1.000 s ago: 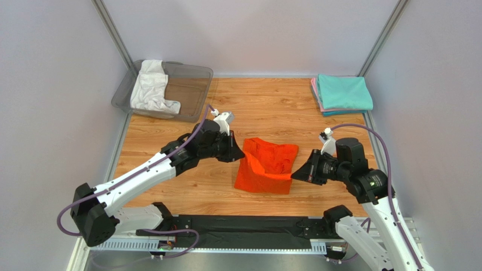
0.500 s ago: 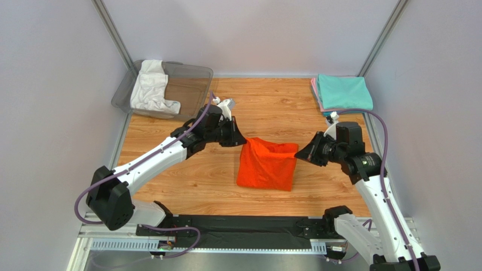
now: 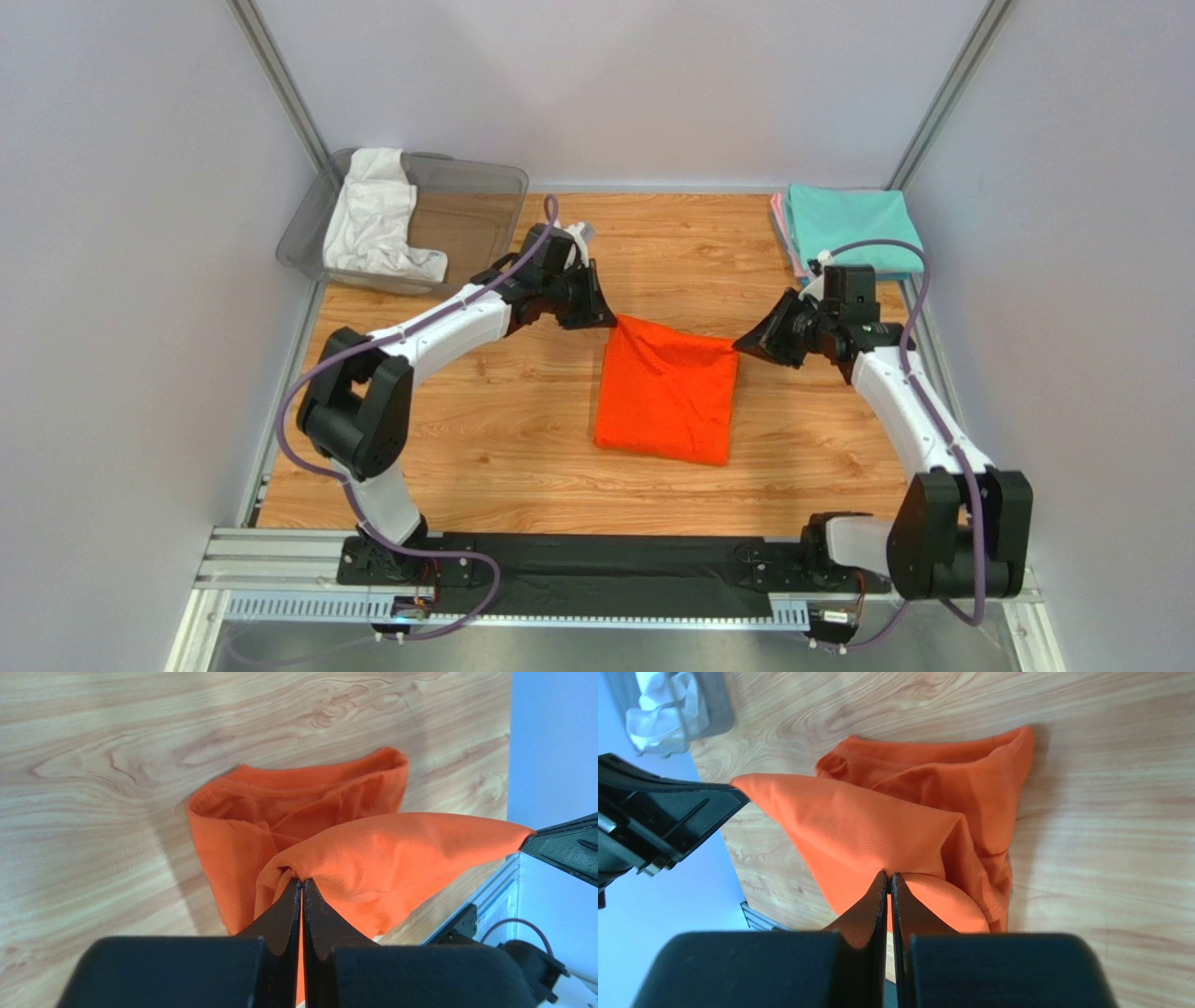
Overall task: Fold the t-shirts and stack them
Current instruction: Fold the tshirt, then neatly place the folded tshirt to the corner
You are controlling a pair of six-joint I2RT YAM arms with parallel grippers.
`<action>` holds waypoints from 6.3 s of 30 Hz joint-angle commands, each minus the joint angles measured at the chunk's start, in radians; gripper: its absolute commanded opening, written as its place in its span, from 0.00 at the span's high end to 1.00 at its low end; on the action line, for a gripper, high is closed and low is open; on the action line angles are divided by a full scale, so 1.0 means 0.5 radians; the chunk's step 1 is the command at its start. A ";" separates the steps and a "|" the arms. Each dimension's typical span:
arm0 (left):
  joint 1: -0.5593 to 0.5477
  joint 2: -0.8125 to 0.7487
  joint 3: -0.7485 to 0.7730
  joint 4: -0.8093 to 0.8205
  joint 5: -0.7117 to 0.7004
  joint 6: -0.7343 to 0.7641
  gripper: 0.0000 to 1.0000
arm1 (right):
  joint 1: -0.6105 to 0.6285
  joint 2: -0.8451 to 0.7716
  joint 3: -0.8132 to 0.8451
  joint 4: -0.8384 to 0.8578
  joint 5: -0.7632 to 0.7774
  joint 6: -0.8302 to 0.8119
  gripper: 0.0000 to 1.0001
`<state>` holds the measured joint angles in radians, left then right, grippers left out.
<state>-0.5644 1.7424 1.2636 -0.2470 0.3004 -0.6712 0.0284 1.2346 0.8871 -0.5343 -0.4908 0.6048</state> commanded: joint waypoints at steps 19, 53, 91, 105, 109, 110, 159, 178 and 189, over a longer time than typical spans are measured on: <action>0.015 0.393 0.485 -0.270 -0.233 0.235 0.42 | -0.038 0.682 0.241 0.357 0.107 -0.022 0.70; -0.191 0.596 0.446 -0.322 -0.202 0.204 0.00 | 0.133 1.132 0.453 0.455 0.150 -0.117 0.00; -0.187 -2.282 -1.143 -1.006 -1.450 -0.213 0.00 | 0.311 -0.884 -0.378 -0.067 0.819 -0.332 0.00; -0.187 -2.445 -1.257 -1.025 -1.534 -0.330 0.00 | 0.501 0.113 -0.188 0.127 0.779 -0.378 0.00; -0.190 -2.463 -1.276 -1.025 -1.518 -0.333 0.00 | 0.563 0.362 -0.087 0.203 0.825 -0.390 0.00; -0.187 -2.466 -1.276 -1.025 -1.509 -0.330 0.00 | 0.575 0.399 -0.038 0.200 0.840 -0.394 0.00; -0.187 -2.733 -1.312 -1.193 -1.782 -0.483 0.00 | 0.790 0.997 0.775 0.163 1.938 -1.353 1.00; -0.187 -2.709 -1.309 -1.322 -2.064 -0.606 0.00 | 0.385 1.464 1.631 0.449 2.294 -2.160 1.00; -0.187 -2.681 -1.303 -1.365 -2.156 -0.652 0.00 | 0.321 1.547 2.002 0.461 2.346 -2.382 1.00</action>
<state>-0.6601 0.3943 0.6086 -0.9195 -0.7441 -0.9829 0.1871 2.0129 1.8027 -0.3592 0.6315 -0.5217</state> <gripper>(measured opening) 0.994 0.052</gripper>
